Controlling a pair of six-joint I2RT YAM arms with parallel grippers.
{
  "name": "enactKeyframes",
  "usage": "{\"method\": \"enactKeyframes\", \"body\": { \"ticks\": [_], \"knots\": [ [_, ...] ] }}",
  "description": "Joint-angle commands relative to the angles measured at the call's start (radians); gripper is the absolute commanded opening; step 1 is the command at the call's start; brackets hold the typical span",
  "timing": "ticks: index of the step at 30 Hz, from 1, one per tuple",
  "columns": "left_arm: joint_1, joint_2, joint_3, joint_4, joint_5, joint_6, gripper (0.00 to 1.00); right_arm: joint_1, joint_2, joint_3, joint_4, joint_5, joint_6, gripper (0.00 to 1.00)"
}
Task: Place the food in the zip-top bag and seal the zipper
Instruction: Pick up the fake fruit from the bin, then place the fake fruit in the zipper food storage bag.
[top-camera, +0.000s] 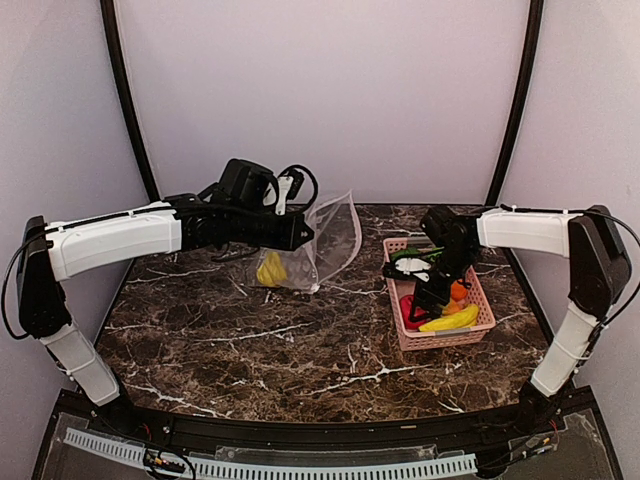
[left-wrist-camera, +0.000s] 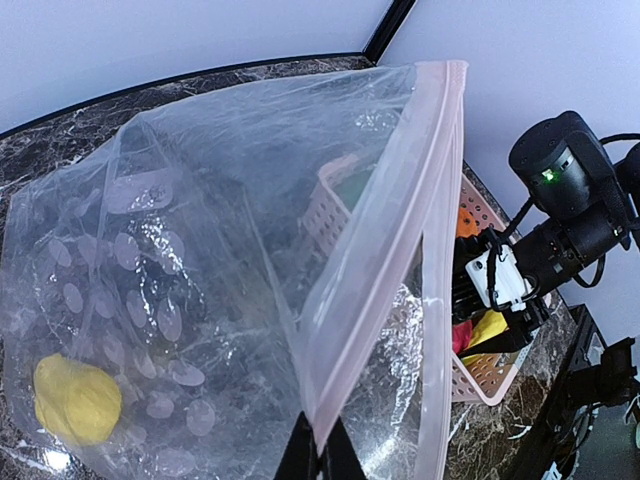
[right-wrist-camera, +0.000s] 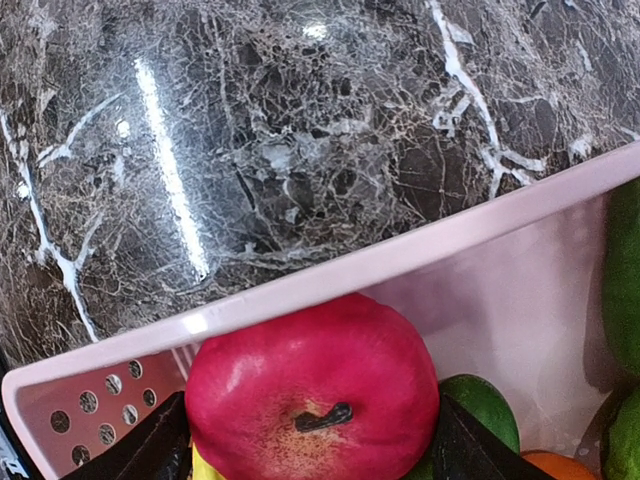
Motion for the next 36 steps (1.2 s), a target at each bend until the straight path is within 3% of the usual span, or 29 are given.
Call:
{"method": "enactKeyframes", "body": {
  "ticks": [1,7,15,22,36],
  "knots": [
    [0.001,-0.016,-0.009,-0.002,0.012,0.012,0.01,0.012,0.023,-0.016,0.019,0.016,0.020,0.73],
    [0.000,-0.013,-0.013,0.001,0.016,0.012,0.01,0.012,-0.024,-0.006,0.000,0.062,0.022,0.63],
    [0.000,-0.007,-0.008,0.008,0.022,0.011,0.01,0.012,-0.121,0.073,-0.105,0.081,0.024,0.60],
    [0.000,0.015,0.022,0.004,0.033,0.012,0.01,0.028,-0.159,0.286,-0.205,-0.037,0.052,0.59],
    [0.000,0.039,0.081,-0.007,0.050,0.000,0.01,0.203,-0.009,0.672,-0.211,-0.200,0.091,0.58]
  ]
}}
